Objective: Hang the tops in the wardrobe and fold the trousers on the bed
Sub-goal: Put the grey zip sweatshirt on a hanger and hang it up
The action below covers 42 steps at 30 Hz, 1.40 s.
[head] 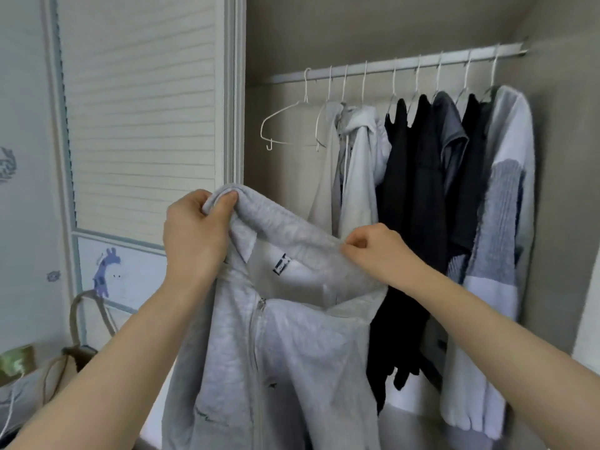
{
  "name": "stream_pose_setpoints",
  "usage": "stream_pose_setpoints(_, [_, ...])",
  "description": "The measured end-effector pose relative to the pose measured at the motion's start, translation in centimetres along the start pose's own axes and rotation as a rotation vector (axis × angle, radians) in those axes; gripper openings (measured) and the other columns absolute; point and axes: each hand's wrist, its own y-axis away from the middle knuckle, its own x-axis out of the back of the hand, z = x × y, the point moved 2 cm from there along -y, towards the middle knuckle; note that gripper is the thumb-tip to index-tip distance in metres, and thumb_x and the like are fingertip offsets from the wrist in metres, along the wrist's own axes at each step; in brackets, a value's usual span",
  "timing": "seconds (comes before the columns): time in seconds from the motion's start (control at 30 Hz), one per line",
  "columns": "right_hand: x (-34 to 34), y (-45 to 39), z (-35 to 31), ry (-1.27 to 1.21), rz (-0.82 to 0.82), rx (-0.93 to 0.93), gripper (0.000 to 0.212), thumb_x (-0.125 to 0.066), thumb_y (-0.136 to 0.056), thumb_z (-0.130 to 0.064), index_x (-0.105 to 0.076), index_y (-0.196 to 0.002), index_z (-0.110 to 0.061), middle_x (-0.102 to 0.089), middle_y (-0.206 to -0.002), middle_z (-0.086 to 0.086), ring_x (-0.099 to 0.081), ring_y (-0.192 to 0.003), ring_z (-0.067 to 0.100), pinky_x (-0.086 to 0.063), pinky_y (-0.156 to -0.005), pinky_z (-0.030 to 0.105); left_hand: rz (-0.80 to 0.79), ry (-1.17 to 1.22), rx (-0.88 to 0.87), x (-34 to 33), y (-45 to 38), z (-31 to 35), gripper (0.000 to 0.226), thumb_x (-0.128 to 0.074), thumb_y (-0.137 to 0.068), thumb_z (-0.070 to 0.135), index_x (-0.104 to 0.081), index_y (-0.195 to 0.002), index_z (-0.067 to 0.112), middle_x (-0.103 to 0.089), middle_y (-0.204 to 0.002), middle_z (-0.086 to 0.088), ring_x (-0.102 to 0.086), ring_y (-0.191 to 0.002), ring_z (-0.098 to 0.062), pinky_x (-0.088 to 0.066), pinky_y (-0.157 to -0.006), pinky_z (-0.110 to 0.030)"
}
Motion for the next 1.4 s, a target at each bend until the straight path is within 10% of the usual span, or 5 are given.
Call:
stream_pose_setpoints(0.13, [0.6,-4.5,-2.7,-0.044,-0.074,0.028,0.015,-0.060,-0.085,-0.025,-0.069,-0.097,-0.024,-0.069,-0.098,-0.003,-0.063,-0.096,0.014,-0.051,-0.088,0.030,-0.019,-0.097,-0.068,-0.8,-1.1,-1.9,0.044,-0.060,-0.089,0.037,-0.038,-0.060,0.013,-0.036,-0.051,0.005,-0.037,-0.055,-0.024,-0.036,-0.058,-0.039])
stream_pose_setpoints(0.47, [4.0,-21.6,-8.5,0.564,0.422,0.367,0.030,-0.049,-0.089,-0.018,-0.058,-0.110,0.000,-0.056,-0.115,0.021,-0.052,-0.109,0.038,-0.046,-0.084,0.037,0.072,-0.787,-0.614,-3.1,-4.1,-7.9,0.033,-0.042,-0.093,0.040,-0.049,-0.067,0.021,-0.041,-0.040,0.009,-0.052,-0.040,-0.016,-0.033,-0.094,-0.043])
stream_pose_setpoints(0.8, [5.0,-35.4,-7.1,0.450,0.442,0.002,0.036,-0.047,-0.091,-0.006,-0.053,-0.126,0.002,-0.053,-0.132,0.019,-0.053,-0.120,0.037,-0.043,-0.096,0.038,0.209,-0.885,-1.013,-7.1,-9.4,-14.6,0.043,-0.041,-0.099,0.025,-0.059,-0.062,0.015,-0.049,-0.053,0.006,-0.049,-0.039,-0.018,-0.045,-0.082,-0.045])
stream_pose_setpoints(1.0, [5.3,-40.4,-4.1,0.187,0.307,-0.198,0.029,-0.039,-0.096,-0.007,-0.052,-0.072,0.005,-0.064,-0.047,0.007,-0.057,-0.047,0.019,-0.048,-0.064,0.027,0.137,-0.894,-1.085,-8.6,-10.2,-17.8,0.028,-0.051,-0.084,0.010,-0.058,-0.058,0.015,-0.047,-0.057,0.001,-0.045,-0.042,-0.019,-0.043,-0.069,-0.032])
stream_pose_setpoints(1.4, [3.9,-43.9,-2.8,-0.124,0.520,-0.136,0.028,-0.046,-0.092,-0.002,-0.059,-0.116,0.007,-0.061,-0.120,0.025,-0.059,-0.112,0.039,-0.048,-0.087,0.039,0.122,-0.768,-1.089,-9.0,-10.7,-19.3,0.048,-0.045,-0.102,0.029,-0.060,-0.059,0.013,-0.050,-0.057,0.004,-0.044,-0.044,-0.017,-0.044,-0.074,-0.037])
